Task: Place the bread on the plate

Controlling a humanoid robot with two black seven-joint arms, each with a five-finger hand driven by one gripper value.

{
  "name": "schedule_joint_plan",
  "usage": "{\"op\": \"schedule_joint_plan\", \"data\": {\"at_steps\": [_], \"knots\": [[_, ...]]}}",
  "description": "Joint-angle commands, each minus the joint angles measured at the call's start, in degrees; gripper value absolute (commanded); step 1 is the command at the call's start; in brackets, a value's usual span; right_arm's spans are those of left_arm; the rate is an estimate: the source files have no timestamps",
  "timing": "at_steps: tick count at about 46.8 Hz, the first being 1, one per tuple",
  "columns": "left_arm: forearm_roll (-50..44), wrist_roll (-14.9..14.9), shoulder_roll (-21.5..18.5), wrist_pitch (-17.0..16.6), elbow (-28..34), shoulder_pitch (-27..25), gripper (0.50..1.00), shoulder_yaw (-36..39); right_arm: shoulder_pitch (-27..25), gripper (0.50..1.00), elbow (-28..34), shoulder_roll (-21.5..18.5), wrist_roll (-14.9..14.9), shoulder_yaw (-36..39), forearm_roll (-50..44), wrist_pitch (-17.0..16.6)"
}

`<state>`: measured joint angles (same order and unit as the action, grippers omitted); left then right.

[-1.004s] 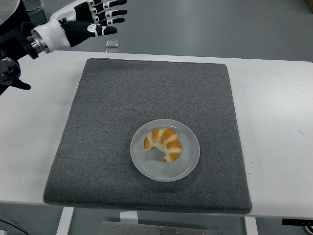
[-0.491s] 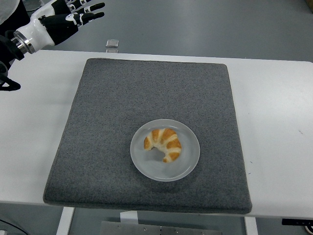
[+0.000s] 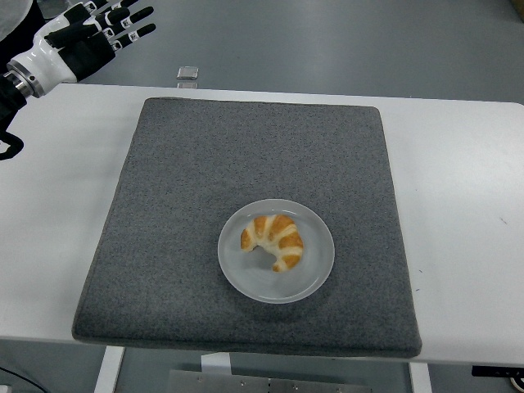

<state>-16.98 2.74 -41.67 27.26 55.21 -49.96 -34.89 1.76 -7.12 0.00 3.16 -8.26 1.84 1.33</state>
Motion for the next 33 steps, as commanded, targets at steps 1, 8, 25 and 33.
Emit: {"op": "schedule_joint_plan", "data": {"at_steps": [1,8,25,33], "knots": [[-2.7,-1.2,0.0,-0.5,-0.1,1.1,0.994,0.0,0.0,0.932,0.0,0.0,0.0,0.0,0.0,0.0],[-3.2,-1.6,0.1,-2.9,-0.2,1.5,0.994,0.0,0.0,0.93,0.1,0.0,0.0,0.0,0.0,0.0],[-2.3,-2.3,0.8,-5.6,-0.3,1.5,0.994,0.4,0.0,0.93,-0.6,0.0,0.0,-0.2,0.2,-0.3],[-2.1,-2.5,0.6,-5.6,-0.4,1.5,0.994,0.4,0.0,0.93,-0.5,0.0,0.0,-0.2,0.2,-0.3]]}}
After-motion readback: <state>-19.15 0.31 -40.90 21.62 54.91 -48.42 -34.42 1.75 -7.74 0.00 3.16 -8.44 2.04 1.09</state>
